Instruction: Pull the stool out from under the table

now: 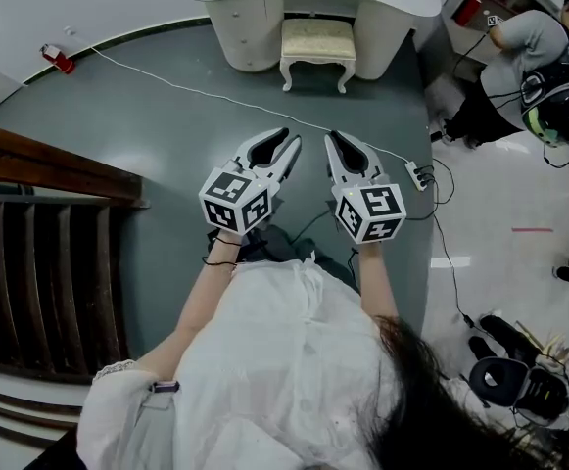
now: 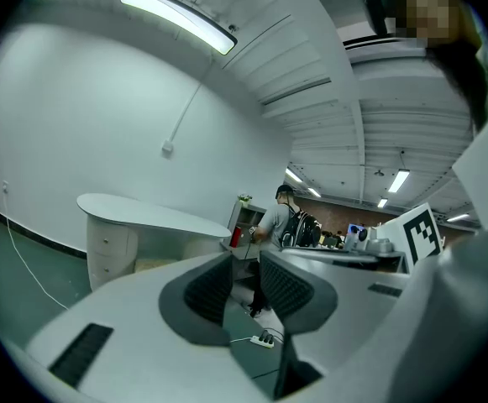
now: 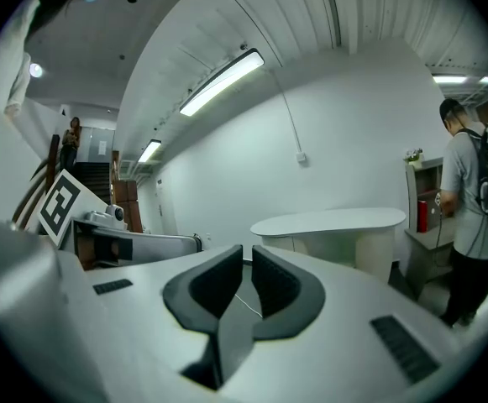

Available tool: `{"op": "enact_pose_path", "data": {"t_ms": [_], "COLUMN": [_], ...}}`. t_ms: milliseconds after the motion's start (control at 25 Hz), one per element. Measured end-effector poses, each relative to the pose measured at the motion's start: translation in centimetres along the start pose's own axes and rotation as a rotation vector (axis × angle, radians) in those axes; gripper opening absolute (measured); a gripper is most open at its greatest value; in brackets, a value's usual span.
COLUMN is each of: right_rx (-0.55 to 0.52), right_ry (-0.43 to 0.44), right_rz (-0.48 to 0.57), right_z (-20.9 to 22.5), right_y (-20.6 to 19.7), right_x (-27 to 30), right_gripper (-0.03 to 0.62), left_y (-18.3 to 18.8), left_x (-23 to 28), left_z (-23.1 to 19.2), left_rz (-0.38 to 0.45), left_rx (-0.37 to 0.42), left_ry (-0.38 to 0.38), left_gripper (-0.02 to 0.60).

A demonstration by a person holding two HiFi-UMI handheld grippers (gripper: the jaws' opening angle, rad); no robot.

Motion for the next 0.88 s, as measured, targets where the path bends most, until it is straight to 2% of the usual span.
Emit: {"op": "enact_pose_path", "data": {"t_ms": [520,880], "right_rx": [0.009,0.041], "right_ry": [0.05,0.039], "right_rz": [-0.02,-0.021], "right_z": [2.6,5.5], "right_y": [-1.6,-1.6], "right_x": [-2.3,0.6], "right_gripper": [0.051,0.051], "left_y": [-1.5,-0.7], "left_x": [0.9,4.7], "left_z": [2.4,-0.5], "left_rz": [-0.005,-0.031], "left_rx": [0.008,0.031], "left_ry": [0.054,0.042], "left_gripper": [0.112,0.112]}}
Point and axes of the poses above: the fingertips, and each gripper's own axes: x forward along the fingers, z to its right, y out of its top, the point moved 3 cm from there along -x, backward along the fingers, and after that the axes turned 3 degrees about x, right-handed, at the moved point
